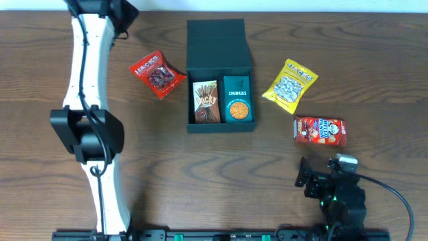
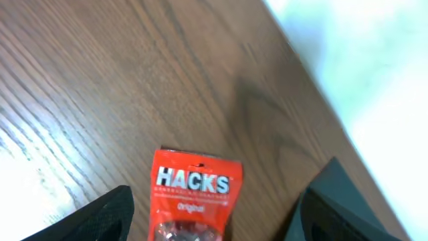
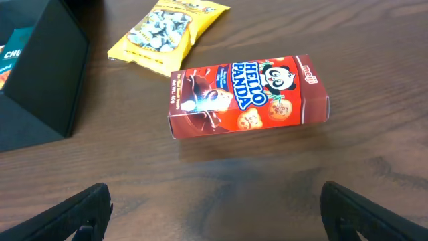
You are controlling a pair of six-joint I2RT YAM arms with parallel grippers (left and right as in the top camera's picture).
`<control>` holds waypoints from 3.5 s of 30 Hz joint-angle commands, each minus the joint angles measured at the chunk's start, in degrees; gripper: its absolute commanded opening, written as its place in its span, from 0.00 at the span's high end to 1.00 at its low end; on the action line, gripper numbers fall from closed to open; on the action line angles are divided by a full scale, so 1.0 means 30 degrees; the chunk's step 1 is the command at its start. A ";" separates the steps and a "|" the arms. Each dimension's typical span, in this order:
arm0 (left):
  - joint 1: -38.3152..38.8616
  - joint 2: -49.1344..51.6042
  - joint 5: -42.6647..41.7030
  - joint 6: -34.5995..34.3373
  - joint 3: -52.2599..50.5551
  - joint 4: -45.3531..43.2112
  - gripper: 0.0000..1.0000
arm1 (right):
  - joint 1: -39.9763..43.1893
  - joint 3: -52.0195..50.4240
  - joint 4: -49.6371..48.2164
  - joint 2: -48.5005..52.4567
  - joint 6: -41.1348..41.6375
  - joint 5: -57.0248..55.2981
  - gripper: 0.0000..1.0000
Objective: Pack container
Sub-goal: 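Withdraw the left arm and grasp the red Hacks candy bag, then carry the Hacks bag into the black box and release it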
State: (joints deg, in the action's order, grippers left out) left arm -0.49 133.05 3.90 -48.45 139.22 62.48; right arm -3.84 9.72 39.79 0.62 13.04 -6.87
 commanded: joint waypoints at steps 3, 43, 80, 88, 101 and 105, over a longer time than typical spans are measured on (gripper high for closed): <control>0.0204 0.2069 -0.1472 -0.0561 -0.0146 0.0328 0.19 | -0.0124 -0.0153 0.0058 -0.0102 0.0219 0.0007 0.01; 0.3264 0.4619 -0.1246 -0.4138 -0.0940 0.2965 0.35 | -0.0124 -0.0153 0.0058 -0.0102 0.0219 0.0007 0.01; 0.4277 0.4328 0.2135 -0.0248 0.4976 0.6761 0.94 | -0.0124 -0.0153 0.0058 -0.0102 0.0219 0.0007 0.01; 0.6870 0.4328 0.1982 0.1115 0.6958 0.8546 0.94 | -0.0124 -0.0153 0.0058 -0.0102 0.0211 0.0007 0.01; 1.0455 0.4328 0.1829 0.1137 0.6943 1.0630 0.94 | -0.0124 -0.0153 0.0058 -0.0102 0.0211 0.0007 0.01; 1.0841 0.4328 0.1231 0.0583 0.6878 1.1438 0.94 | -0.0124 -0.0153 0.0058 -0.0102 0.0219 0.0007 0.01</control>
State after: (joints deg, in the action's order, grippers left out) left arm 31.68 146.19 8.45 -44.62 158.71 92.31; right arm -3.84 9.72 39.79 0.62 13.04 -6.87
